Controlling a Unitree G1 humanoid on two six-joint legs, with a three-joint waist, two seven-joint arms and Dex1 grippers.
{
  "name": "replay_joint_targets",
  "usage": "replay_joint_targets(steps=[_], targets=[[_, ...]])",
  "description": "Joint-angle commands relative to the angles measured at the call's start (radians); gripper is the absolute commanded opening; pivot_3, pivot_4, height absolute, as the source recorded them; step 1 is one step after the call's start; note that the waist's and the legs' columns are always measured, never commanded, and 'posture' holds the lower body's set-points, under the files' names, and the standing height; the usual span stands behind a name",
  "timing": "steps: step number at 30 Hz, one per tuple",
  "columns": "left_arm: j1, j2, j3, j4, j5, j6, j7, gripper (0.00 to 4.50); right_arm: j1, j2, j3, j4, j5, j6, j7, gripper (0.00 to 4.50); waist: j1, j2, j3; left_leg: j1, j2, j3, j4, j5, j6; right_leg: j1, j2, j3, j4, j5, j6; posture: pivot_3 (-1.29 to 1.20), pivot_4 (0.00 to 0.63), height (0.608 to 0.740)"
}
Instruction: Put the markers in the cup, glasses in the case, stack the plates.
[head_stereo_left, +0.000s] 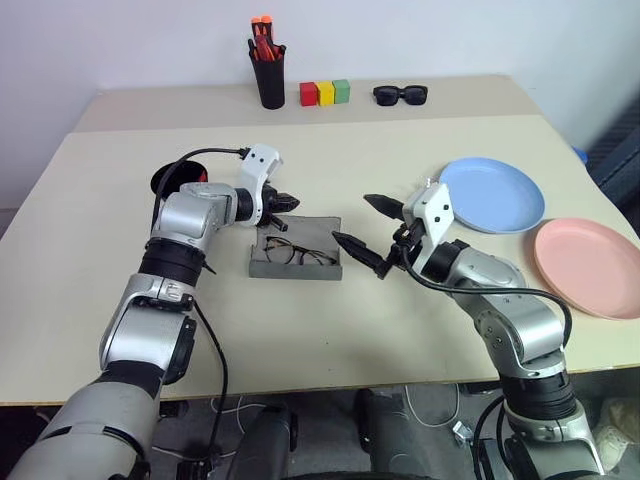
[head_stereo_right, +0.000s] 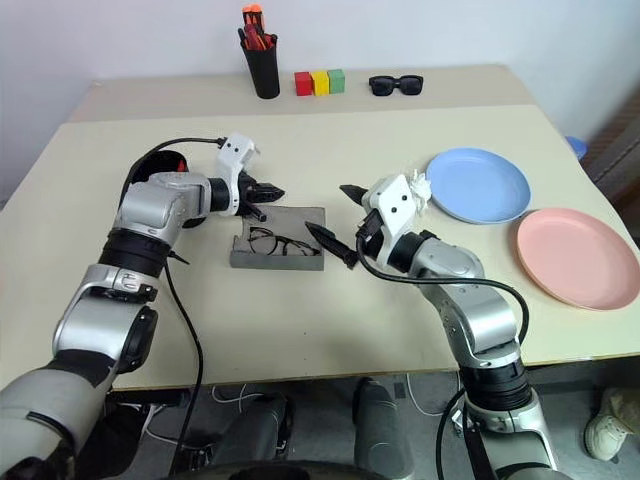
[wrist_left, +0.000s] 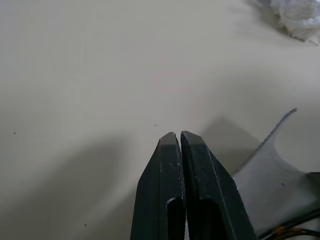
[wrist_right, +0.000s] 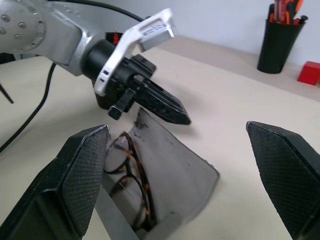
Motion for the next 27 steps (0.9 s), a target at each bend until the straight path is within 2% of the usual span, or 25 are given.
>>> replay_joint_targets(steps=[1,11,18,27], targets=[[-0.024,0.015,-0.003,-0.023,-0.015,0.073,-0.053,0.06,0.007,0.006,0.000,-0.047,-0.001,-0.027,-0.012,4.50,-0.001,0.000,0.000,0.000,0.000,0.000,0.000,0.000,0.000,0.000,0.000,0.000,0.000,0.000,0.000,0.00,0.150,0.740],[0.015,0.050,-0.031,-0.133,-0.032,0.156,-0.124,0.06,0.000,0.010,0.004,-0.034,-0.010,-0.040,-0.029,4.50,-0.002,0.000,0.000,0.000,0.000,0.000,0.000,0.000,0.000,0.000,0.000,0.000,0.001,0.000,0.000,0.00,0.150,0.740],[0.123,0.104,-0.078,-0.344,-0.069,0.279,-0.170,0.06,-0.021,0.002,0.005,-0.011,-0.022,-0.048,-0.023,4.50,-0.003,0.001,0.000,0.001,0.000,0.000,0.000,0.000,0.000,0.000,0.000,0.000,0.002,0.000,0.000,0.00,0.150,0.740],[0.248,0.157,-0.050,-0.591,-0.128,0.367,-0.131,0.06,-0.031,0.000,0.015,0.008,-0.035,-0.060,-0.015,4.50,-0.002,0.001,-0.001,0.002,0.000,-0.001,0.000,0.000,0.000,0.001,0.000,0.000,0.002,0.000,0.000,0.00,0.150,0.740]])
